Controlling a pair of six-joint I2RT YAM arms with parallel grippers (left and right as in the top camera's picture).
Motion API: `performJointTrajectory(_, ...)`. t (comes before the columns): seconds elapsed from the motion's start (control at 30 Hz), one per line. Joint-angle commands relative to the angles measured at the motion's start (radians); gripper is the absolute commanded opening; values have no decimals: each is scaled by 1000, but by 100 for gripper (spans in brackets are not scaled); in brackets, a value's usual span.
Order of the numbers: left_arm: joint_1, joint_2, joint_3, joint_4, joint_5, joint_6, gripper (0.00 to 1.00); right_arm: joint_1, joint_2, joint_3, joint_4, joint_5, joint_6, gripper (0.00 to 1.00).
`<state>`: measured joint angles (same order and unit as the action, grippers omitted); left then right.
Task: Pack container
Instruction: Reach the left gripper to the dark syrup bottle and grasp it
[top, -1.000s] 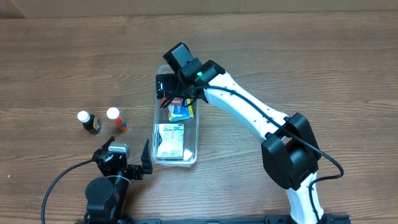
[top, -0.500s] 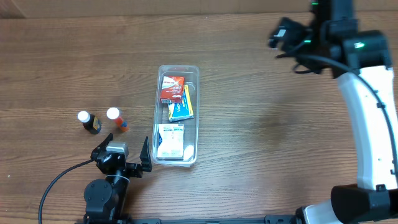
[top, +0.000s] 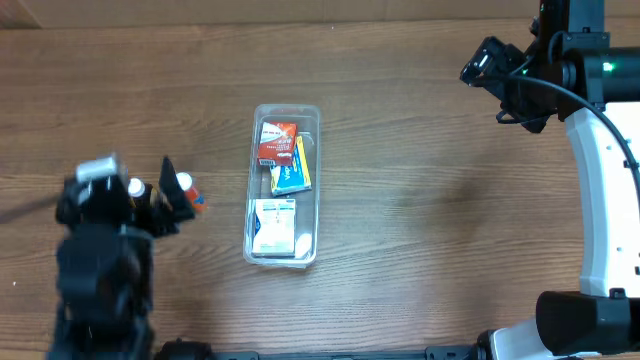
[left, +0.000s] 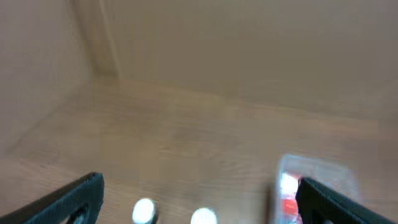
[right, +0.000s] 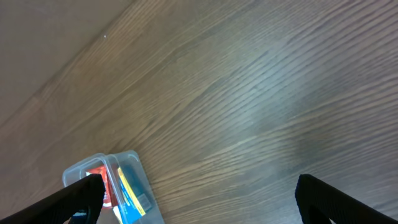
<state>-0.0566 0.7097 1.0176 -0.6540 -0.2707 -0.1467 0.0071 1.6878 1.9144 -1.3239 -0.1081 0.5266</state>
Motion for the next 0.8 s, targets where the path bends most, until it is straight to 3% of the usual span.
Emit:
performJointTrajectory(0.0,27,282,244,-135,-14,24,100,-3,-2,3,5,-6,-3,100)
performJointTrajectory(0.07,34,391,293,-212,-60,40,100,-3,-2,3,5,-6,-3,100)
performJointTrajectory(0.13,114,485,297,-325,-26,-196,100,-3,-2,3,5,-6,-3,100)
performJointTrajectory(0.2,268,583,297,-387,141,-225,100,-3,-2,3,5,-6,-3,100)
performJointTrajectory(0.3,471,725,297,-425,354,-159,100,-3,-2,3,5,-6,-3,100)
performJointTrajectory(0.37,541,858,297,-420,349,-91,100,-3,-2,3,5,-6,-3,100)
performJointTrajectory(0.43,535,933,297,-388,358,-45,97,-3,-2,3,5,-6,-3,100)
performJointTrajectory(0.57,532,1020,297,-338,381,23,78,-3,-2,3,5,-6,-3,100)
performJointTrajectory(0.67,527,1043,297,-300,508,135,79,-3,-2,3,5,-6,-3,100)
performJointTrajectory(0.77,515,1043,297,-290,501,164,79,-3,-2,3,5,-6,-3,100)
